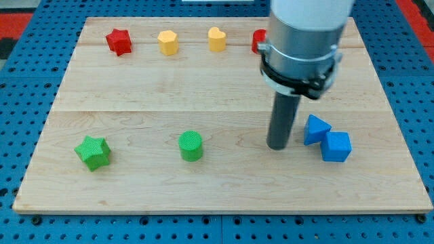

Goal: Separate blue blocks from each other

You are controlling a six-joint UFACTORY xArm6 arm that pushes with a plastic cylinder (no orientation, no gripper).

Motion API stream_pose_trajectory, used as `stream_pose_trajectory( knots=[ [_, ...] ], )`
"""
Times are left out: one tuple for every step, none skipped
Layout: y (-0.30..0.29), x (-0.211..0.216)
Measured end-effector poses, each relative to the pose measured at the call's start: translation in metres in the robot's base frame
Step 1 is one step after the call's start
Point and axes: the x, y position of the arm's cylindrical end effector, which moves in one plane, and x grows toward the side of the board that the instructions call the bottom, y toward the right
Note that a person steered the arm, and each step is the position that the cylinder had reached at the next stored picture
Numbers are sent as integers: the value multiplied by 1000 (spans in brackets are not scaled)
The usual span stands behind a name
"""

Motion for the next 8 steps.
stream_pose_trajectory(
  knots=[
    [30,14],
    [39,0],
    [49,-16],
    [58,-23],
    [68,-26],
    [52,-23],
    [65,-42],
    [88,-60]
  ],
)
